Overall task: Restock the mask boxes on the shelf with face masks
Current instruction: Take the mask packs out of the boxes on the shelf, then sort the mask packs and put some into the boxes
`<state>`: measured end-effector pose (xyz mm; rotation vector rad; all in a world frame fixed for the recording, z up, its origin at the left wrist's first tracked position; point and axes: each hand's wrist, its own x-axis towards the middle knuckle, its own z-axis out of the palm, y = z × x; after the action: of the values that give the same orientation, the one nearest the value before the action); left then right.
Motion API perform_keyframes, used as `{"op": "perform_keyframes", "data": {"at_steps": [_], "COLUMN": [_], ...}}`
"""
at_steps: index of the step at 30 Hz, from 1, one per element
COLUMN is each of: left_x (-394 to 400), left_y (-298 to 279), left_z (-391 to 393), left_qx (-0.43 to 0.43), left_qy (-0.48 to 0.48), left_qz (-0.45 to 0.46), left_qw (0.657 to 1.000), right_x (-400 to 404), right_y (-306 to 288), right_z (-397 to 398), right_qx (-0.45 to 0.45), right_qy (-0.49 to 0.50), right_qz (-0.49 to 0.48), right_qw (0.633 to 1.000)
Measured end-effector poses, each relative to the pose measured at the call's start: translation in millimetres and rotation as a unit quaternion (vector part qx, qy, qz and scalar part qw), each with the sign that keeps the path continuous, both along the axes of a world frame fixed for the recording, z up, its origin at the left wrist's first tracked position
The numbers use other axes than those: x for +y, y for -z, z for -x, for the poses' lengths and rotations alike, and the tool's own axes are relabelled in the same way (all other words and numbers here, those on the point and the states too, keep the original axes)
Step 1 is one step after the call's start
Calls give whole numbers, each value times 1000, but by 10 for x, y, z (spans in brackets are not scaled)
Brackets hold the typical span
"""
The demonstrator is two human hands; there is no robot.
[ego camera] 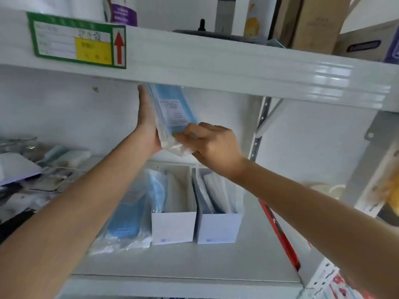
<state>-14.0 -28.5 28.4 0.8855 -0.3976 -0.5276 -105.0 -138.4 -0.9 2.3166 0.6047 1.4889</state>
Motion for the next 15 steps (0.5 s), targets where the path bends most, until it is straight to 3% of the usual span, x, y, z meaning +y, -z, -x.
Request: {"op": "perform_keyframes", "data": {"at_steps": [4, 6, 10, 15], "left_x": [447, 669, 1041, 1243], "left_y": [53, 170, 618, 1309], "left_z": [-2, -108, -456, -849], "left_qx": [-100, -103, -27, 55], "left_qy": [-32, -47, -129, -264], "left_qz": [-150, -189, -197, -218], "left_qw": [983, 975, 972, 938], "right_x": [207, 286, 262, -96], "right_y": [73, 126, 144, -58], "right_z": [-154, -231, -199, -146], "right_qx": [55, 86, 93, 32], "right_qy": [-66, -73, -69, -30], "right_qz": [7, 50, 111, 65], "right_qw": [996, 992, 987, 997]}}
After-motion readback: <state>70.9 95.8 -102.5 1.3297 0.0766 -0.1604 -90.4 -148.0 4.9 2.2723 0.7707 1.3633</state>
